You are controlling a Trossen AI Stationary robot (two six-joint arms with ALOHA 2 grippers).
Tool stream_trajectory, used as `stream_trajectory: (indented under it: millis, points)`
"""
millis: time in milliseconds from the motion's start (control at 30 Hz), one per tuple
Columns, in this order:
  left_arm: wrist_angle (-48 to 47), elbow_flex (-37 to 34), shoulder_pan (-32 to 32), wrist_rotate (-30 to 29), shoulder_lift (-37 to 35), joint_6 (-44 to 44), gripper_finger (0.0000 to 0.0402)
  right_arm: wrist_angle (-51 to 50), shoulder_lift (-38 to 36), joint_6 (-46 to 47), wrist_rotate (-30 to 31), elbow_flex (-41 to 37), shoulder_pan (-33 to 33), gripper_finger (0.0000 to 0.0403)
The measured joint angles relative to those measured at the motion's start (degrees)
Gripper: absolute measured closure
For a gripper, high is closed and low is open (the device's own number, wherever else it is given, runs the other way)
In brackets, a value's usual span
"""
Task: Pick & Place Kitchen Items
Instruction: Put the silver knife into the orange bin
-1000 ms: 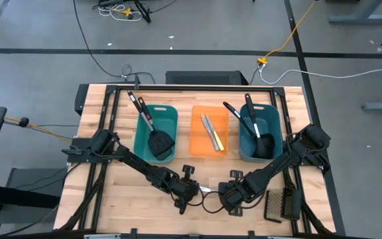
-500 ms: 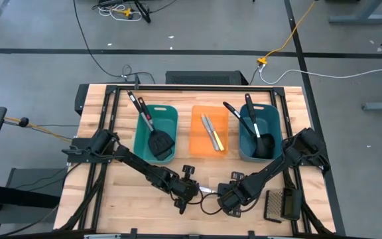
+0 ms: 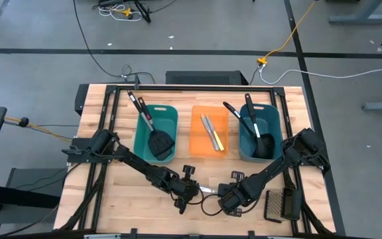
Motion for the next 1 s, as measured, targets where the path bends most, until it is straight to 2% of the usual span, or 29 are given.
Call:
stream_trajectory:
  millis: [267, 500, 667, 1000]
  points:
    - [1.0, -0.2, -0.3, 1.4, -1.7, 2.4, 0.0372, -0.3, 0.0, -1.3, 4.3, 0.0, 1.6, 0.0324]
    - [1.8, -0.2, -0.3, 3.5, -5.5, -0.5, 0.0341, -0.7, 0.1, -1.3, 8.4, 0.0, 3.4, 0.0324]
    - [4.9, -0.2, -0.2, 5.7, -5.4, -2.6, 0.0298, -1.1, 0.2, -0.7, 10.5, -0.1, 4.5, 0.0324]
    - [4.2, -0.1, 2.2, 4.9, -5.5, -4.8, 0.019, -1.3, 0.3, -0.5, 12.4, -0.2, 5.2, 0.0324]
